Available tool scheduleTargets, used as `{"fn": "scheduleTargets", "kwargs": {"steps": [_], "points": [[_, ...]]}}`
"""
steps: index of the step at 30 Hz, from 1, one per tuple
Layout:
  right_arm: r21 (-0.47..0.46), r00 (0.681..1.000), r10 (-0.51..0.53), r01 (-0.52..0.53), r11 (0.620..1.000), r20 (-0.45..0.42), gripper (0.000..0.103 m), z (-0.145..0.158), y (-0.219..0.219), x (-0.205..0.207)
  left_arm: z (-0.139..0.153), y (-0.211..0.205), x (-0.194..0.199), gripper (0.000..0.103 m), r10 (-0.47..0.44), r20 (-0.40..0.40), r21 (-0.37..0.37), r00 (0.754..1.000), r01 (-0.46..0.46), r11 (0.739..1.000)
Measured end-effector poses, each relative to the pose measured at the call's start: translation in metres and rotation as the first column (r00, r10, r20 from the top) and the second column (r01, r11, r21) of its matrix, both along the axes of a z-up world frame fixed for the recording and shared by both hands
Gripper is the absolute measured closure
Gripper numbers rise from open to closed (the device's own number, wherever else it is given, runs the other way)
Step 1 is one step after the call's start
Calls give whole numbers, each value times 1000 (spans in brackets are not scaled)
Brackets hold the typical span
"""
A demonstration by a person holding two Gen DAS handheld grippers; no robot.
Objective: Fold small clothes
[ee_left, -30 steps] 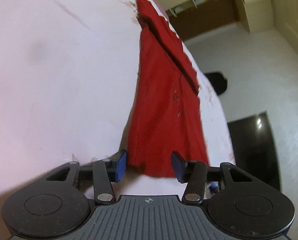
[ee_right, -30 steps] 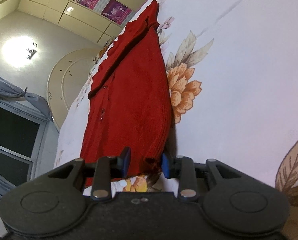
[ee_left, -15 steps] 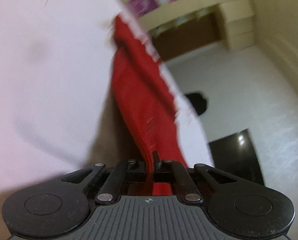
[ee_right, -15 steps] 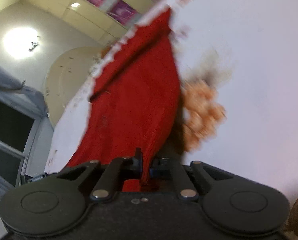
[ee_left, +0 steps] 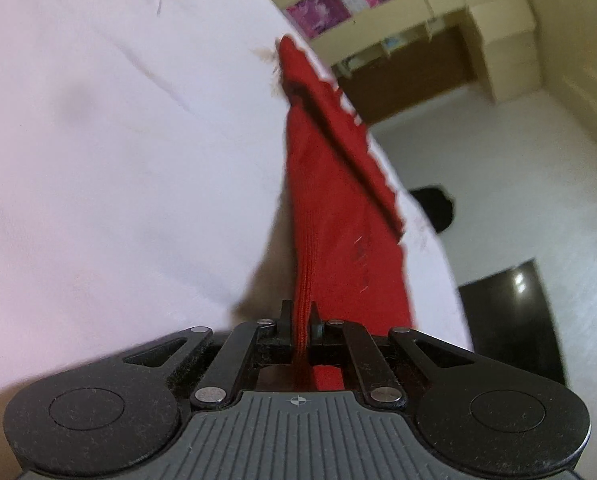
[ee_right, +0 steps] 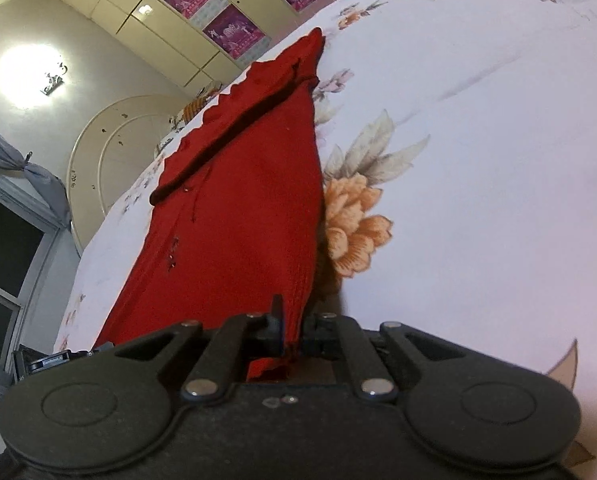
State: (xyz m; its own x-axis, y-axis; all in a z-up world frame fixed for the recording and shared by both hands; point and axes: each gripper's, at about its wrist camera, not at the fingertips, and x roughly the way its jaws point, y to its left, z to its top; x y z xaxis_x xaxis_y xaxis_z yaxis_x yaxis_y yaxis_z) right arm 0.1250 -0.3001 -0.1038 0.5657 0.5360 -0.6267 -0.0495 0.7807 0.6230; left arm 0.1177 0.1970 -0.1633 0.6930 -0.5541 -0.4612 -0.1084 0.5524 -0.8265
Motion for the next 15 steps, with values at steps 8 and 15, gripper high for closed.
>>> {"fn": "scheduleTargets", "kwargs": {"steps": [8, 15], "points": [[80, 992, -34, 25, 996, 118, 98, 45, -4, 52, 35, 13, 60, 99, 126, 57, -143, 990, -117, 983], [110, 977, -99, 79, 991, 191, 98, 79, -2, 160, 84, 15, 190, 99, 105, 144, -45, 984, -100, 994]]}}
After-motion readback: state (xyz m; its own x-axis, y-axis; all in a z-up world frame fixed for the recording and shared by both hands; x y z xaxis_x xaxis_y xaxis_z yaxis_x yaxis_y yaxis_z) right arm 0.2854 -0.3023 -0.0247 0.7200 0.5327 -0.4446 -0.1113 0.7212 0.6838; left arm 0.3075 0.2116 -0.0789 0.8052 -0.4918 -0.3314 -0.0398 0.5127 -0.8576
